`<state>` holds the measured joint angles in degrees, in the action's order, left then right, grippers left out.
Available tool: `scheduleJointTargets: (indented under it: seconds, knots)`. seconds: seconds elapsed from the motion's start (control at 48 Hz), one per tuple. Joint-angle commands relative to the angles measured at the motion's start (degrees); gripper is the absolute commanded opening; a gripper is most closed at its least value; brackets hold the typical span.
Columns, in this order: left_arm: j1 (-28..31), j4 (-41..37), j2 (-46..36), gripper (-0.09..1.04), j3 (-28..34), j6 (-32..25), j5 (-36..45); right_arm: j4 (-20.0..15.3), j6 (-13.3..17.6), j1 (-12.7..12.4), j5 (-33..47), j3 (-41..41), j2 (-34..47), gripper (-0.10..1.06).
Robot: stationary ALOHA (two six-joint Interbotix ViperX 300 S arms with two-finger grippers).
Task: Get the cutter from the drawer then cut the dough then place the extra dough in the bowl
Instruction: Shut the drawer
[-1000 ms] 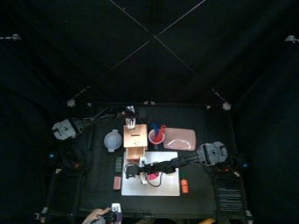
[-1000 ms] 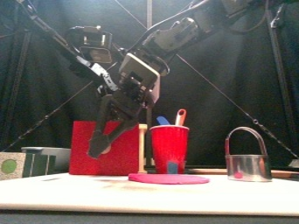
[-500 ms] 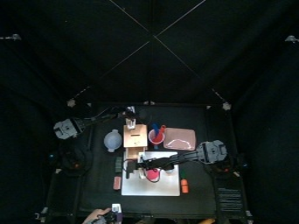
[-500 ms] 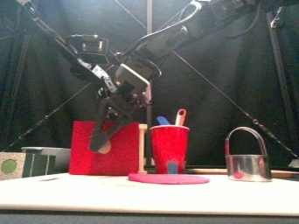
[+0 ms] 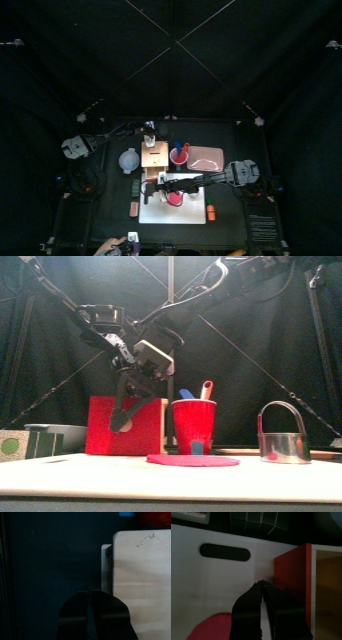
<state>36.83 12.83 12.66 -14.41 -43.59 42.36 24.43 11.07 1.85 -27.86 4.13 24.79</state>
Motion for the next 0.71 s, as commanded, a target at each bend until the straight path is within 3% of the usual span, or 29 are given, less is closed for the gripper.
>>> scheduleJointTargets:
  seconds: [0.021,0.708]
  knots:
    - [-0.09,-0.18,-0.53,0.43,0.88,-0.09,-0.18,0.62,0.18,-2.37,0.0,-1.93,-0.97,0.17]
    - [-0.09,-1.58,-0.44,0.43,0.35,-0.09,-1.49,2.72,0.62,-6.5,0.18,-4.04,0.7,0.17]
